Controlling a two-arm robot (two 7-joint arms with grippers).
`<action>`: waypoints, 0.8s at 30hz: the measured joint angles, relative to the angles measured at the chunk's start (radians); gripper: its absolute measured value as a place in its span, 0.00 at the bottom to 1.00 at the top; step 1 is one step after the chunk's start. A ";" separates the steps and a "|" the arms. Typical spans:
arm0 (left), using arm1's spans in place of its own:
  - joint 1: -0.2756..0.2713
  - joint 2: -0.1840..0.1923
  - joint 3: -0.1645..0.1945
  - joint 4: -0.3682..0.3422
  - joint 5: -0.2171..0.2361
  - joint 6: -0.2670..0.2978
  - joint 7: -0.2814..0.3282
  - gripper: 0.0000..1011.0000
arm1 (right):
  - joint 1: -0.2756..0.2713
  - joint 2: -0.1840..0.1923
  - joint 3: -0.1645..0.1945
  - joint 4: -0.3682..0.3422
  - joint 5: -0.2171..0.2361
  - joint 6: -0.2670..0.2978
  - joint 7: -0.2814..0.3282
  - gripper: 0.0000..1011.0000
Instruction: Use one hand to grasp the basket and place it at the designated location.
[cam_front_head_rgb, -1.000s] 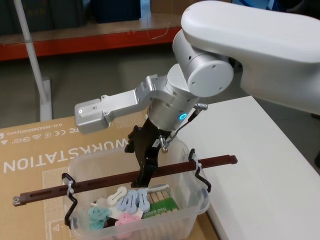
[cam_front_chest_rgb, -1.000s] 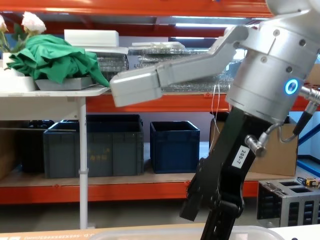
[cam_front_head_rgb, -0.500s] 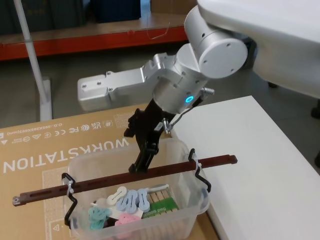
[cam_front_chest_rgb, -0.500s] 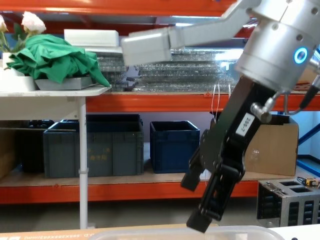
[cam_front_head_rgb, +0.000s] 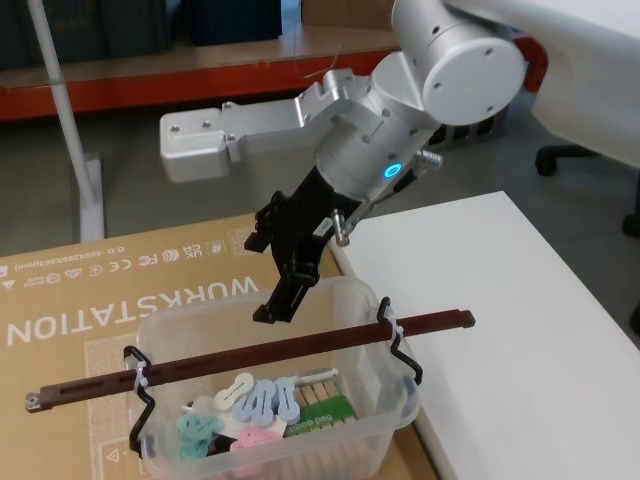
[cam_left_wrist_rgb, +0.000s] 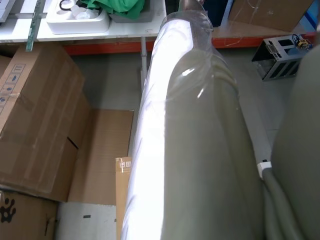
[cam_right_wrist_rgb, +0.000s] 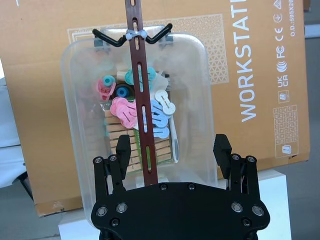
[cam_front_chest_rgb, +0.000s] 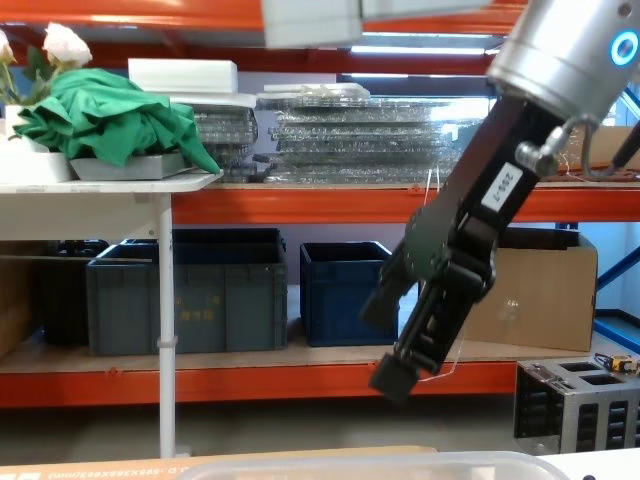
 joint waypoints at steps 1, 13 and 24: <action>0.000 0.000 0.000 0.000 0.000 0.000 0.000 0.00 | 0.001 0.003 0.006 -0.003 0.004 -0.001 0.000 0.99; 0.000 0.000 0.000 0.000 0.000 0.000 0.000 0.00 | -0.001 0.016 0.027 -0.018 0.015 -0.005 0.000 0.99; 0.000 0.000 0.000 0.000 0.000 0.000 0.000 0.00 | -0.007 0.010 0.029 -0.013 0.008 -0.007 0.003 0.99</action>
